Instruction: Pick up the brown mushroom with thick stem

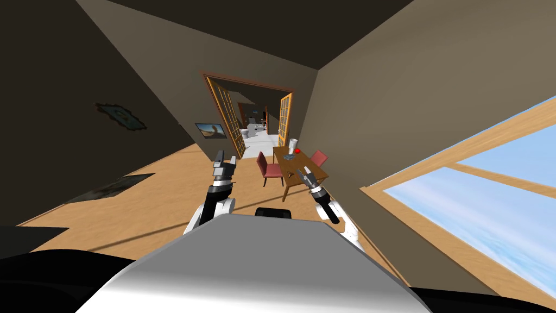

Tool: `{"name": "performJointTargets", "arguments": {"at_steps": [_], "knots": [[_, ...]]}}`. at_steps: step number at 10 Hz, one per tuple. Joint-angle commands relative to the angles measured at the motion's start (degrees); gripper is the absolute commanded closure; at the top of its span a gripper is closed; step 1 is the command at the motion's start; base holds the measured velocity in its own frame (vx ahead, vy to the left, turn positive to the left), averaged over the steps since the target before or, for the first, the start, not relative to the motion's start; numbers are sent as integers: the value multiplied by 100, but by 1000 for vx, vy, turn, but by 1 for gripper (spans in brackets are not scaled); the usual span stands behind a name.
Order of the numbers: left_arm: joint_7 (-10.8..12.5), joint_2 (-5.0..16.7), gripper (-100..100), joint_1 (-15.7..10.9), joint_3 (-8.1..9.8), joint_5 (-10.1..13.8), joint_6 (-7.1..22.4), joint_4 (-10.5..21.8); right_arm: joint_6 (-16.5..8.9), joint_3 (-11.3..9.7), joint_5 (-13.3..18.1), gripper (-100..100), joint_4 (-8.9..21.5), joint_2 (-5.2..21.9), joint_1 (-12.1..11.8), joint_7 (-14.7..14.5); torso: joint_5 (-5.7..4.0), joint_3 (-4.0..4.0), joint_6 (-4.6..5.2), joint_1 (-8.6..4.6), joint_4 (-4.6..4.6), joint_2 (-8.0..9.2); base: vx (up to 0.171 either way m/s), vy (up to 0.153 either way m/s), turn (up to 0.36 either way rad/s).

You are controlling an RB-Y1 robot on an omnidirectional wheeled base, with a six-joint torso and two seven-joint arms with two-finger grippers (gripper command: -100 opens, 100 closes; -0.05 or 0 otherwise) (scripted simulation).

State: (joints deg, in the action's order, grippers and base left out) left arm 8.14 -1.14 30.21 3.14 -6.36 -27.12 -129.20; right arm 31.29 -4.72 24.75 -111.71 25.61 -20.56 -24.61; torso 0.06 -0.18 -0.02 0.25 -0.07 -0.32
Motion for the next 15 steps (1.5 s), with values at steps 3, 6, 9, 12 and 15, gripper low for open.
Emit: {"name": "performJointTargets", "arguments": {"at_steps": [3, 6, 9, 12, 15], "knots": [[0, 0, 0, 0, 0, 0, 0, 0, -160, -98, 564, -100, 451, 446, -40, -545, 1, 0, -2, 3, 0, 0, 59, 76, -75], [0, 0, 0, 0, 0, 0, 0, 0, -302, -178, 968, -100, 833, 792, -70, -963, -1, 0, 0, -6, 0, 0, 72, 68, -51], [0, 0, 0, 0, 0, 0, 0, 0, -458, -267, 1448, -100, 1205, 1211, -117, -1363, 3, -8, -2, 8, -3, -13, 92, 90, -22], [0, 0, 0, 0, 0, 0, 0, 0, -621, -367, 1869, -100, 1561, 1595, -183, -1738, 1, -10, -2, -1, -3, -16, 96, 71, 2], [0, 0, 0, 0, 0, 0, 0, 0, -786, -480, 2267, -100, 1895, 1969, -268, -2083, 2, -15, -3, 4, -6, -24, 122, 82, 24]]}}
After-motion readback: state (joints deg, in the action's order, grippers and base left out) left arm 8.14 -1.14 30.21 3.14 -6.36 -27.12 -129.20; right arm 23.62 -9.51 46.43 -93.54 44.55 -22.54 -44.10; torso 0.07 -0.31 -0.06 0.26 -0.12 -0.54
